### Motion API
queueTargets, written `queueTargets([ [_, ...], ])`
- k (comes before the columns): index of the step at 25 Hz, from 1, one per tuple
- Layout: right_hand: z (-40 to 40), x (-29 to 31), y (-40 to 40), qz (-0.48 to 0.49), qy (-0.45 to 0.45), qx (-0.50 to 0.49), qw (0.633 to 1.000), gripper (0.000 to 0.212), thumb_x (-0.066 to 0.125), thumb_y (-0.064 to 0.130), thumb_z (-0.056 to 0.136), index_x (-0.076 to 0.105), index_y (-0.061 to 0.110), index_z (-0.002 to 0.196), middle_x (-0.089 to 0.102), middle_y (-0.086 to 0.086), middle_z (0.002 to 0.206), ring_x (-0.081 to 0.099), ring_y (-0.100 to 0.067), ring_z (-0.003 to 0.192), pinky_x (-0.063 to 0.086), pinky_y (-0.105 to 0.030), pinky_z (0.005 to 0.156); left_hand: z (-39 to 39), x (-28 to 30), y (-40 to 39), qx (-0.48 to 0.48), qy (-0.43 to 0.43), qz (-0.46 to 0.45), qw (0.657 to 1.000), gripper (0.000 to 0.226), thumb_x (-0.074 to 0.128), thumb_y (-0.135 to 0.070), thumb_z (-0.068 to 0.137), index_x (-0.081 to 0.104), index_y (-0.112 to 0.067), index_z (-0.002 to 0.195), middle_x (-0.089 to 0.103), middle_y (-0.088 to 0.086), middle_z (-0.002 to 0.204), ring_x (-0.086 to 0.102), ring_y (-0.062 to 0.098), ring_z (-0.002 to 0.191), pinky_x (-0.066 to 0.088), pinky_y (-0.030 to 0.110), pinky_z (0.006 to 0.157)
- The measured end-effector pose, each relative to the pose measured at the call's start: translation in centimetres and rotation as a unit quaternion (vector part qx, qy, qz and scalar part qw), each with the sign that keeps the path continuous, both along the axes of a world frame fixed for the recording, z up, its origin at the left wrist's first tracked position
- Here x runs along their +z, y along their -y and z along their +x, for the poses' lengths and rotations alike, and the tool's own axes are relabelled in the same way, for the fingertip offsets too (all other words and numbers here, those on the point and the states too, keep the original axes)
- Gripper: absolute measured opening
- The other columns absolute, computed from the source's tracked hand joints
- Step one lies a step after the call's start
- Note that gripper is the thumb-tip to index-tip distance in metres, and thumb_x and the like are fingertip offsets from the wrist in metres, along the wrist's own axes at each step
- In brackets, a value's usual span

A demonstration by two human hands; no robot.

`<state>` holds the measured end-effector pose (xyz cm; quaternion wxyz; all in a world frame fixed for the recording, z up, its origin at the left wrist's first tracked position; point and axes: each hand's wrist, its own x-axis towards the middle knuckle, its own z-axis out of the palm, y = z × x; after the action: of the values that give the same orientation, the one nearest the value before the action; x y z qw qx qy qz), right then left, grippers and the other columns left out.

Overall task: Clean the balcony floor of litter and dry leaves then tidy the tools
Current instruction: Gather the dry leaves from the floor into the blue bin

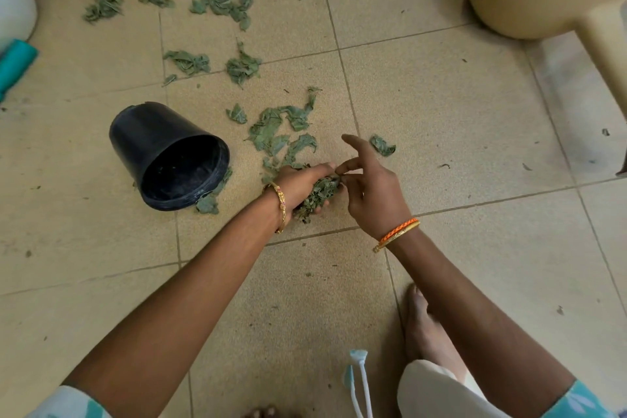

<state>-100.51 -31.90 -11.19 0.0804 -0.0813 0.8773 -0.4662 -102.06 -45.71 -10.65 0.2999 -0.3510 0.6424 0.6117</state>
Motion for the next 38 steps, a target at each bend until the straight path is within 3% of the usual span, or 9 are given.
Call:
queueTargets([
  [4,-1.8,-0.9,-2.6,0.073,-0.072,-0.057,0.993,0.036,0.051,-0.009,0.082,0.061,0.002,0.115,0.059,-0.015,0.118,0.056,-0.024,0.11,0.048,-0.039,0.097,-0.6,-0.2,0.6,0.0,0.019,-0.002,1.0,0.031,0.06,-0.016,0.088,0.063,0.008,0.107,0.062,0.011,0.072,0.05,0.011,0.036,0.036,0.015,0.033],
  [8,-2.2,-4.0,-3.3,0.196,-0.11,0.01,0.974,0.035,0.045,0.005,0.09,0.059,-0.006,0.12,0.05,-0.028,0.131,0.046,-0.044,0.124,0.042,-0.049,0.101,-0.6,0.1,0.7,0.005,0.033,0.021,0.999,0.015,0.058,-0.018,0.085,0.054,-0.006,0.076,0.053,0.007,0.058,0.047,0.013,0.035,0.033,0.014,0.032],
  [15,-2.2,-2.9,-2.4,0.154,-0.139,-0.084,0.975,0.025,0.049,0.004,0.08,0.072,-0.004,0.076,0.071,-0.017,0.085,0.065,-0.037,0.076,0.056,-0.036,0.063,-0.6,0.1,0.9,0.016,0.02,0.044,0.999,0.014,0.061,-0.008,0.08,0.053,-0.008,0.068,0.055,0.01,0.064,0.051,0.016,0.045,0.035,0.015,0.033],
  [19,-1.9,-0.7,-1.7,-0.026,0.035,-0.146,0.988,0.015,0.065,-0.005,0.079,0.073,0.008,0.081,0.072,-0.004,0.083,0.068,-0.012,0.076,0.052,-0.016,0.071,-0.7,0.5,0.6,0.024,0.014,0.109,0.994,0.013,0.055,-0.007,0.085,0.052,-0.008,0.072,0.067,0.011,0.082,0.048,0.014,0.046,0.034,0.014,0.033],
  [22,-1.2,0.7,-0.3,-0.128,0.117,-0.135,0.975,0.029,0.07,-0.003,0.077,0.061,0.015,0.097,0.067,0.001,0.082,0.066,-0.002,0.067,0.051,-0.013,0.061,-0.5,0.7,0.9,0.001,0.019,0.101,0.995,0.012,0.052,-0.013,0.088,0.056,-0.008,0.078,0.064,0.006,0.064,0.051,0.013,0.043,0.034,0.014,0.033],
  [28,-1.9,0.4,2.4,-0.085,0.072,-0.057,0.992,0.028,0.069,-0.003,0.078,0.059,0.01,0.1,0.07,-0.004,0.075,0.065,-0.004,0.061,0.052,-0.014,0.06,0.0,0.4,2.7,0.025,0.01,0.054,0.998,0.013,0.059,-0.02,0.087,0.061,-0.008,0.084,0.062,0.008,0.069,0.053,0.014,0.045,0.036,0.015,0.035],
  [32,-5.6,0.1,3.5,-0.006,-0.026,-0.019,0.999,0.017,0.067,0.011,0.084,0.065,0.009,0.101,0.067,-0.005,0.098,0.064,-0.018,0.091,0.054,-0.025,0.08,0.5,0.3,4.8,0.098,0.008,0.067,0.993,0.012,0.055,-0.018,0.088,0.057,-0.011,0.08,0.059,0.009,0.07,0.047,0.013,0.04,0.033,0.014,0.033],
  [35,-10.7,-1.0,4.9,0.134,-0.006,0.068,0.989,0.06,0.07,0.03,0.082,0.048,0.009,0.134,0.038,-0.016,0.141,0.035,-0.029,0.131,0.032,-0.034,0.109,0.7,0.5,6.3,0.132,0.007,0.068,0.989,0.014,0.058,-0.022,0.088,0.055,-0.013,0.078,0.052,0.004,0.064,0.045,0.011,0.039,0.03,0.014,0.031],
  [38,-11.7,-2.5,6.9,0.214,-0.027,0.135,0.967,0.046,0.059,0.019,0.09,0.05,0.011,0.134,0.037,-0.018,0.144,0.031,-0.035,0.132,0.03,-0.036,0.108,0.6,0.6,7.3,0.15,0.003,0.067,0.986,0.01,0.061,-0.023,0.086,0.059,-0.014,0.08,0.052,0.0,0.061,0.043,0.011,0.041,0.03,0.014,0.032],
])
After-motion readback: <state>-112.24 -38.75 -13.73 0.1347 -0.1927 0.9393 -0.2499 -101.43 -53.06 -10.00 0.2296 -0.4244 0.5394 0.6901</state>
